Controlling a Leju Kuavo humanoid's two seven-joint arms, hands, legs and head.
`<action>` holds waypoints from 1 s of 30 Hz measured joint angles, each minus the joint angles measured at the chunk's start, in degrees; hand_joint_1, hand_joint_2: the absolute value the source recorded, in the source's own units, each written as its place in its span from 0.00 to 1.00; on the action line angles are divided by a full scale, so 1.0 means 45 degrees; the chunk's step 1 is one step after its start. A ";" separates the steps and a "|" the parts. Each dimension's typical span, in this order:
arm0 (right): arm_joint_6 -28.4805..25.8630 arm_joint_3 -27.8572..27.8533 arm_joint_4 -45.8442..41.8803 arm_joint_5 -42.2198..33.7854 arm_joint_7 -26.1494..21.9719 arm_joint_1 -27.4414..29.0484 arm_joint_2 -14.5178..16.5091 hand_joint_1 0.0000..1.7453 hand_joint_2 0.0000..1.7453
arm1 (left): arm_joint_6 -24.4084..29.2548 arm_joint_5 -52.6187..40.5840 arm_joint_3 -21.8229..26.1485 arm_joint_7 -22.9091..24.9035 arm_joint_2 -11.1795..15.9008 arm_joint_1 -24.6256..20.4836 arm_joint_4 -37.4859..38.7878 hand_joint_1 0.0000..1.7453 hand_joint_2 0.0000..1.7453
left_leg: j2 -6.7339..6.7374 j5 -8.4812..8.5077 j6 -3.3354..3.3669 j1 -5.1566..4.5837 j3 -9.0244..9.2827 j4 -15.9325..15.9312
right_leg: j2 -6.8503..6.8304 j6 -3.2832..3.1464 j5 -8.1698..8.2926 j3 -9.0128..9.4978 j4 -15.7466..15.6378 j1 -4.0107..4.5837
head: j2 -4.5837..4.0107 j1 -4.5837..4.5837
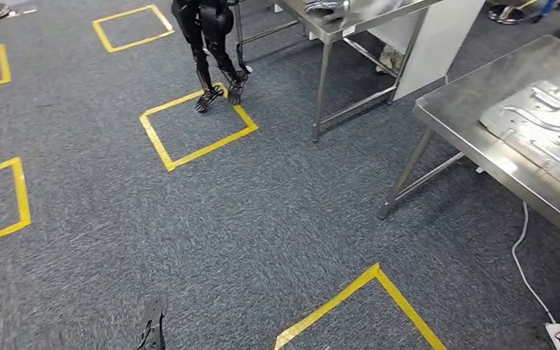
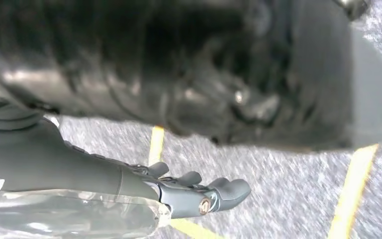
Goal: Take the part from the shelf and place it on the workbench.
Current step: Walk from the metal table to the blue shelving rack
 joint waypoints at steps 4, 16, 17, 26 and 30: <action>-0.0085 0.0001 0.0000 -0.0173 -0.0174 -0.0029 -0.0028 0.00 0.00 | -0.0645 -0.0292 -0.0001 0.0092 0.0135 0.0067 0.0004 0.00 0.00 | 0.0214 -0.0128 -0.0325 -0.0001 -0.0231 0.0207 | -0.0517 -0.0262 0.0090 0.0181 -0.0229 -0.0040 | 0.0000 -0.0030; -0.0444 0.0001 0.0038 -0.0783 -0.0448 0.0138 -0.0133 0.00 0.00 | -0.1307 -0.0647 -0.0078 0.0055 0.0273 0.0112 0.0004 0.00 0.00 | 0.2326 0.0113 -0.0387 -0.0017 -0.0152 -0.0037 | -0.2324 -0.0127 -0.0250 0.0515 -0.0261 0.0082 | 0.0000 -0.0137; -0.0452 0.0001 0.0040 -0.0782 -0.0448 0.0162 -0.0142 0.00 0.00 | -0.1323 -0.0687 -0.0103 0.0083 0.0277 0.0131 0.0004 0.00 0.00 | 0.2213 0.0124 -0.0321 -0.0032 -0.0154 -0.0062 | -0.2425 -0.0051 -0.0271 0.0566 -0.0284 0.0090 | 0.0000 -0.0134; -0.0201 0.0119 0.0087 -0.0289 -0.0360 0.0467 -0.0283 0.00 0.00 | -0.1609 -0.0993 -0.0398 0.0364 0.0357 0.0198 0.0008 0.00 0.00 | 0.0888 0.0186 0.0104 0.0068 0.0013 -0.0255 | -0.1065 0.0239 -0.1675 -0.1251 0.3296 0.0033 | 0.0000 -0.0001; 0.0069 0.0340 0.0100 0.0128 -0.0224 0.0441 -0.0322 0.00 0.00 | -0.1686 -0.0998 -0.0512 0.0550 0.0357 0.0191 0.0009 0.00 0.00 | 0.0154 0.0071 -0.0065 0.0064 -0.0056 -0.0010 | -0.0295 0.0138 -0.0016 -0.0210 0.0426 -0.0055 | 0.0000 -0.0005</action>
